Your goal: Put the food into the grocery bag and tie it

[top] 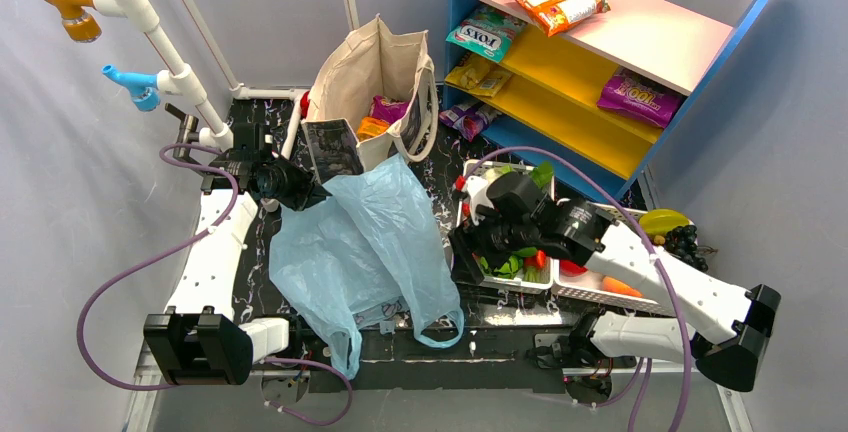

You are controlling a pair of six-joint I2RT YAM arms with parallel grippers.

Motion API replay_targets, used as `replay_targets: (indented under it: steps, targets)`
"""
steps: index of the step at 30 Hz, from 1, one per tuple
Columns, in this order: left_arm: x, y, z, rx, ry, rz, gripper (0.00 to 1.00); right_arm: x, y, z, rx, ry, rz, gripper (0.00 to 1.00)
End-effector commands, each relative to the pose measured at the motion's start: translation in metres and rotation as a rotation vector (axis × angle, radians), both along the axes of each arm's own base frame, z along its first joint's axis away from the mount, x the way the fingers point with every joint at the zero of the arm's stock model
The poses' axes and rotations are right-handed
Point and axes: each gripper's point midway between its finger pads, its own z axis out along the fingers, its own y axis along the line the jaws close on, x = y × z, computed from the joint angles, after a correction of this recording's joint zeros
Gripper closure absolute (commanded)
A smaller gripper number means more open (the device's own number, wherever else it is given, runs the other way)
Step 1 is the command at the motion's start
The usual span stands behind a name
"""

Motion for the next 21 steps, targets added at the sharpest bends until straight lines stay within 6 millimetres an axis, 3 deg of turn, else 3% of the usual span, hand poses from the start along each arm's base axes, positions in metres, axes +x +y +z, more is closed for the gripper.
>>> replay_targets:
  steps: [1,5,11,15,19,21]
  targets:
    - [-0.003,-0.006,0.008,-0.057,-0.002,0.014,1.00,0.011,0.011,0.006,0.073,-0.222,0.021,0.11]
    - [-0.004,-0.008,0.006,-0.064,0.005,0.007,1.00,0.011,0.019,-0.010,0.064,-0.272,0.025,0.10]
    - [-0.006,-0.008,0.004,-0.064,0.010,-0.005,1.00,0.014,0.060,-0.017,0.165,-0.319,0.084,0.09]
    - [-0.005,-0.008,0.007,-0.058,-0.004,-0.014,1.00,0.018,0.080,-0.029,0.130,-0.293,0.114,0.10]
    - [-0.008,-0.008,0.007,-0.053,-0.004,-0.024,1.00,0.026,0.085,-0.042,0.076,-0.289,0.100,0.21]
    - [-0.010,-0.007,0.007,-0.046,-0.005,-0.026,1.00,0.023,0.087,-0.043,0.084,-0.282,0.117,0.37]
